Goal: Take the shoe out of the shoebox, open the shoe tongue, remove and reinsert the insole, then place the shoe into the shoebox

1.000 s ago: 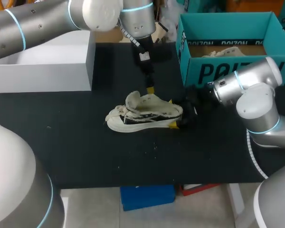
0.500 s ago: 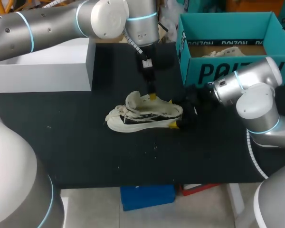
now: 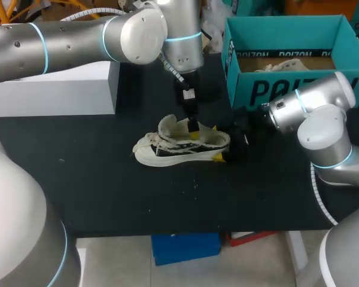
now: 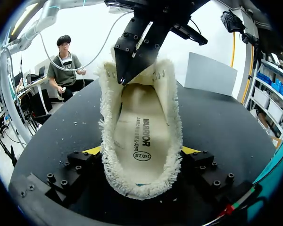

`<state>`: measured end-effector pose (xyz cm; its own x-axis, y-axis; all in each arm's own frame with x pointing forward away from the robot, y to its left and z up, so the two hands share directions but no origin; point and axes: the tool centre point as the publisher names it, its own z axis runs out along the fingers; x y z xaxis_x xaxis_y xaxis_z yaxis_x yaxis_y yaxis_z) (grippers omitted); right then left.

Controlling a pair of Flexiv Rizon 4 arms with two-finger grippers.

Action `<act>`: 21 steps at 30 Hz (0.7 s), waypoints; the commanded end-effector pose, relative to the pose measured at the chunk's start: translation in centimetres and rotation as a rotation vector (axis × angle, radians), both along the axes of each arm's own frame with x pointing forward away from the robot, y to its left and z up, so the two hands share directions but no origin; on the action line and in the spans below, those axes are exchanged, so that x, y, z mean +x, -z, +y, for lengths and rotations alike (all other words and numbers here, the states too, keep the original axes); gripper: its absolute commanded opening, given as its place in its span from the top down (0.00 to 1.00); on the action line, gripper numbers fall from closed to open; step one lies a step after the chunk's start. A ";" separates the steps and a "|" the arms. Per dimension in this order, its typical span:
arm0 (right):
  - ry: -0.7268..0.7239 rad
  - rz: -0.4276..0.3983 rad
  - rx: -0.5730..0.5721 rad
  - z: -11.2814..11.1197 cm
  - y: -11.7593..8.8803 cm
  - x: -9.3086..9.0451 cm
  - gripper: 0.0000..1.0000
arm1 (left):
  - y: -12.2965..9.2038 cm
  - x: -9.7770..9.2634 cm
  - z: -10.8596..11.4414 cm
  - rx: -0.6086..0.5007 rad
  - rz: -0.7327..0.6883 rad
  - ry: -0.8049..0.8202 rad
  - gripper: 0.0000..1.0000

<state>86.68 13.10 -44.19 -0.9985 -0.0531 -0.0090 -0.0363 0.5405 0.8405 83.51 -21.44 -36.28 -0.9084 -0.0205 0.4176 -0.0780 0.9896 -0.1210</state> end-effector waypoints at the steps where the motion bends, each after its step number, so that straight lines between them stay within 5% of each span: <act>1: 0.002 0.000 -0.001 0.0 0.3 0.1 1.00 | 1.2 -0.2 -0.5 0.002 0.007 0.000 1.00; 21: 0.002 0.000 -0.001 0.0 0.3 0.1 1.00 | 3.9 -2.0 0.2 0.021 0.019 -0.009 1.00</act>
